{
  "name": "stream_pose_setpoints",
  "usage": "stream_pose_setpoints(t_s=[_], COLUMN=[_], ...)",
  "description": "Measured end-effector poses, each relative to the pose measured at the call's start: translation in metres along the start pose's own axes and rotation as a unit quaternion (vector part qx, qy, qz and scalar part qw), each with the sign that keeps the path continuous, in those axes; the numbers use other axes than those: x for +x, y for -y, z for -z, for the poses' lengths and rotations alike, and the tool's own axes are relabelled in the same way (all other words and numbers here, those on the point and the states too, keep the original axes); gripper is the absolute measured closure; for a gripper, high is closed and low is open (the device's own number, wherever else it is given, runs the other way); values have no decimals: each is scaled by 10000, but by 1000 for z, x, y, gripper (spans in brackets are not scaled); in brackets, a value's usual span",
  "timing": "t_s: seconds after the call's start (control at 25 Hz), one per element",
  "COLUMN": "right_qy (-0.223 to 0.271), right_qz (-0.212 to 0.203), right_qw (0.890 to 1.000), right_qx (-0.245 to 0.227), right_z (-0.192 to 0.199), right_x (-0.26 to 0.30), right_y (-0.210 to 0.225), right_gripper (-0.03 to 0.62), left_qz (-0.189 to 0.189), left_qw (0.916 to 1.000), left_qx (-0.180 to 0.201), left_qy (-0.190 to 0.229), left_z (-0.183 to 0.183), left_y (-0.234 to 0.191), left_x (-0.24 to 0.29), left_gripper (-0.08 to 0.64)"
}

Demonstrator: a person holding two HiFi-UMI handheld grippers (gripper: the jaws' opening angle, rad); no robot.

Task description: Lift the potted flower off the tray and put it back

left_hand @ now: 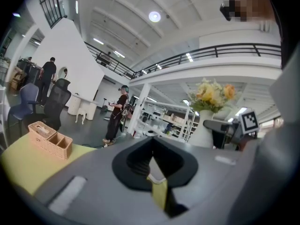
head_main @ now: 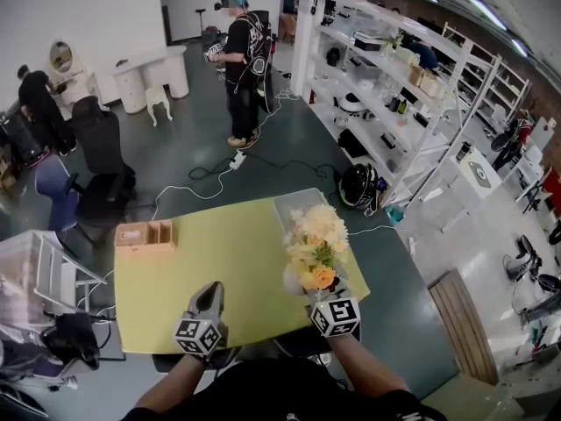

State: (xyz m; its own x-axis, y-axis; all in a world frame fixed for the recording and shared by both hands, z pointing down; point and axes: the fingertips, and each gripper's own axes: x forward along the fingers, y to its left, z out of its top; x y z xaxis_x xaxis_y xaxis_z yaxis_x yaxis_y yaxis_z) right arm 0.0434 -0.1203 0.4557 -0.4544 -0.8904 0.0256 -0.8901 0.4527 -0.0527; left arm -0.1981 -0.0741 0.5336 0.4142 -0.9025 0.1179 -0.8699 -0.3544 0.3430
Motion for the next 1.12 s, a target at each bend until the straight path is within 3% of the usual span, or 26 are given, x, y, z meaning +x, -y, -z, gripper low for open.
stream_pose_setpoints(t_s=[0.48,1.12], right_qy=[17,27], right_qz=[122,268], right_qw=[9999,9995], right_qx=[-73,-173], right_z=[12,64], right_x=[49,158], right_y=[46,166], right_gripper=[350,350], left_qz=[-296,-980], left_qw=[9991,9928], left_qx=[-59,-120], left_qy=[-291,-681], left_z=[16,59], left_y=[-12,-34], left_x=[6,35], left_gripper=[552,552])
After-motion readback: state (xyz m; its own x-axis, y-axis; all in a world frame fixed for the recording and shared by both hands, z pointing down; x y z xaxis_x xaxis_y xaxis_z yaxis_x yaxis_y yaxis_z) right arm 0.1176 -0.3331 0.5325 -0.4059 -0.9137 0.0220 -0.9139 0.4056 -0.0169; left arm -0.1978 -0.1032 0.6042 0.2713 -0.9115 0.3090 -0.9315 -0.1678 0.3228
